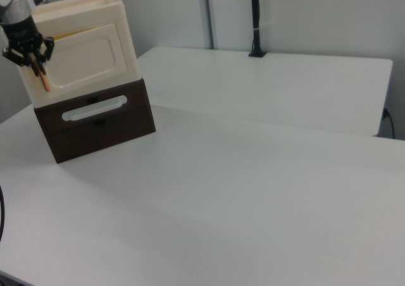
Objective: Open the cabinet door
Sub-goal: 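Pull the door handle outward, swinging the door open on its hinge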
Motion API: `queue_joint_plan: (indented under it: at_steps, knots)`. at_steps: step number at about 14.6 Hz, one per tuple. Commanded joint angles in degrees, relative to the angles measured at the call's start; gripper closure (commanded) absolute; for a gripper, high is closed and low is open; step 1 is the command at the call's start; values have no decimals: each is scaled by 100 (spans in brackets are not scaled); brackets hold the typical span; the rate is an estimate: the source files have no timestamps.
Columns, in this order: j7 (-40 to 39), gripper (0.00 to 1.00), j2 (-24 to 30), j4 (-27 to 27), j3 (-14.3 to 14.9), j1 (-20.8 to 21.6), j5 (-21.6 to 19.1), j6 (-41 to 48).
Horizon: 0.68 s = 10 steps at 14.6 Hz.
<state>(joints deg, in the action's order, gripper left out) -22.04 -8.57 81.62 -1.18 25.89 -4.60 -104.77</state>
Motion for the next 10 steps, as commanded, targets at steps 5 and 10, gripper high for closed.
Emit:
queue_joint_plan:
  at_steps: [5,10]
  knots:
    - [-20,29,557,38,398,-277,-6,1310]
    - [24,27,620,-454,434,-225,-112,1310]
